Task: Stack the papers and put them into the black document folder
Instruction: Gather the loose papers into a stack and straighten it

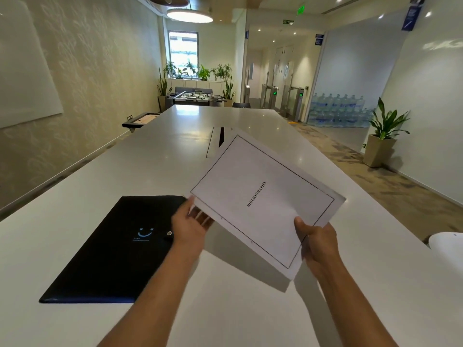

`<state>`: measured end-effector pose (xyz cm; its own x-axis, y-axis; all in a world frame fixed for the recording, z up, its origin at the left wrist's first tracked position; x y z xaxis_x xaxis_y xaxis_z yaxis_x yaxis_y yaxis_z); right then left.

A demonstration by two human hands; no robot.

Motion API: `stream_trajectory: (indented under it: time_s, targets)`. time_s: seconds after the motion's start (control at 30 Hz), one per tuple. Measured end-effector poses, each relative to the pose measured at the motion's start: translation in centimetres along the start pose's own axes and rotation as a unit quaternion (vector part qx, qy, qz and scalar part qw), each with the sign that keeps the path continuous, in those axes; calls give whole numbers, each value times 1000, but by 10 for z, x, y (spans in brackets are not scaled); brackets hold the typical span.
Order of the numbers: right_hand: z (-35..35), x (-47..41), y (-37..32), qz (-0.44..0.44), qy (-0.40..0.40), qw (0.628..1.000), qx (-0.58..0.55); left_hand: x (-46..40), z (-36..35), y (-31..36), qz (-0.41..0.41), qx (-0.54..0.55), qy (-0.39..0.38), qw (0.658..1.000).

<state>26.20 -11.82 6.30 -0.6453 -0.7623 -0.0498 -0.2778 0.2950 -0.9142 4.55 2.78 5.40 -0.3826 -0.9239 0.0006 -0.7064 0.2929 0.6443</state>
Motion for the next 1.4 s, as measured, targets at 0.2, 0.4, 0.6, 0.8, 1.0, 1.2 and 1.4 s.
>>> stream_trajectory:
  time_s: [0.2,0.4,0.6,0.8,1.0,1.2,1.4]
  targets:
    - [25,-10,-19,0,-109,981,157,-16,26,37,29,-207,-93,973]
    - [23,-16,-22,40,-149,950,272,-8,15,22,-1,-429,-113,896]
    - [13,-18,-36,156,-126,956,215,-7,-7,21,-158,-434,-74,884]
    - [20,-14,-13,172,-95,951,239,-2,-6,8,-170,-460,-61,869]
    - [10,-15,-19,254,-62,924,277,0,-20,19,-250,-480,-90,836]
    - [6,-20,-24,304,-45,882,357,-1,-30,21,-321,-583,-97,740]
    - [7,-26,-24,287,-9,896,339,-1,-32,25,-315,-578,-90,748]
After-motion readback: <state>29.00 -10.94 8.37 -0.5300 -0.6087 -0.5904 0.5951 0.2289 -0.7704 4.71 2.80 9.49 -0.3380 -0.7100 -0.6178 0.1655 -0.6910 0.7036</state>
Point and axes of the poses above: each hand's wrist, its own x-axis away from the middle knuckle, its own z-axis out of the back of the hand, y = z × x, the point moved 1 cm from there along -x, towards the middle knuckle, and after that the axes turned 8 degrees about -y, right-handed, at the moved point
